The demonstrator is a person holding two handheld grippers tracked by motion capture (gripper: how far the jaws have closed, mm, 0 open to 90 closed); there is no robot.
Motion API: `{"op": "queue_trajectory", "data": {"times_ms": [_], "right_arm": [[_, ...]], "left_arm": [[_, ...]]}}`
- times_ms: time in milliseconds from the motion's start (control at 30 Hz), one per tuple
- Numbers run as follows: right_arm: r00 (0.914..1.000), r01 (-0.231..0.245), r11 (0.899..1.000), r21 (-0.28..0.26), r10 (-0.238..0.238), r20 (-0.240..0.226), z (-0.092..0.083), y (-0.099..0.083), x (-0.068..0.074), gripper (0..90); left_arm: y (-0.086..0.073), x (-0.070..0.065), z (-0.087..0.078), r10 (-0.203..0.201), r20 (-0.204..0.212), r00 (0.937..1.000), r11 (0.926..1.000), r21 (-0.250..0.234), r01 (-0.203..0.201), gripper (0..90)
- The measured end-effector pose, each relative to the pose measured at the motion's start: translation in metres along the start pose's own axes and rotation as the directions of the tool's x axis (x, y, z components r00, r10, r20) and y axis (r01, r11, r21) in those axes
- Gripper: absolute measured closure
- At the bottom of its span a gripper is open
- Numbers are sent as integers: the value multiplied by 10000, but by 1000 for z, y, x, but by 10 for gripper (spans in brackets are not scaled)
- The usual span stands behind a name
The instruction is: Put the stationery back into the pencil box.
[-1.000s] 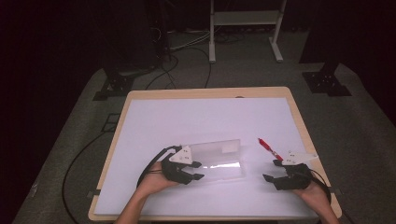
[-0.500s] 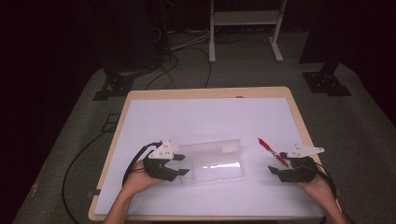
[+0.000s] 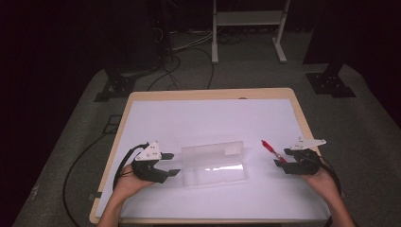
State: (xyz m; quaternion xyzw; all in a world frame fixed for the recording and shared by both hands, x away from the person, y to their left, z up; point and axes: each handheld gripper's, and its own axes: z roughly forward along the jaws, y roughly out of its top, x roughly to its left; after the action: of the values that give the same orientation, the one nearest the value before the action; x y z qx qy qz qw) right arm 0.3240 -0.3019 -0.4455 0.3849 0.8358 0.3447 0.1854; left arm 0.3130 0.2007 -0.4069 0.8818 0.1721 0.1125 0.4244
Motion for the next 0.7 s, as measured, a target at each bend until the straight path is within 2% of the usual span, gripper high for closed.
{"op": "queue_trajectory", "data": {"times_ms": [200, 333, 567, 700], "right_arm": [[9998, -67, 9998, 182, 63, 195, 7, 4, -5, 460], [9992, -215, 9988, 429, 200, 357, 17, 4, -8, 549], [9983, -373, 9974, 616, 345, 469, 22, 3, -12, 647], [9981, -427, 9966, 705, 395, 463, 24, 2, -13, 674]], "left_arm": [[-8, 3, -7, -332, -309, 9990, 9993, -168, 327, 348], [-14, 5, -8, -568, -454, 9974, 9983, -179, 561, 323], [-21, 9, -7, -717, -607, 9956, 9974, -83, 714, 309], [-24, 11, -6, -803, -718, 9942, 9968, -71, 800, 298]]}}
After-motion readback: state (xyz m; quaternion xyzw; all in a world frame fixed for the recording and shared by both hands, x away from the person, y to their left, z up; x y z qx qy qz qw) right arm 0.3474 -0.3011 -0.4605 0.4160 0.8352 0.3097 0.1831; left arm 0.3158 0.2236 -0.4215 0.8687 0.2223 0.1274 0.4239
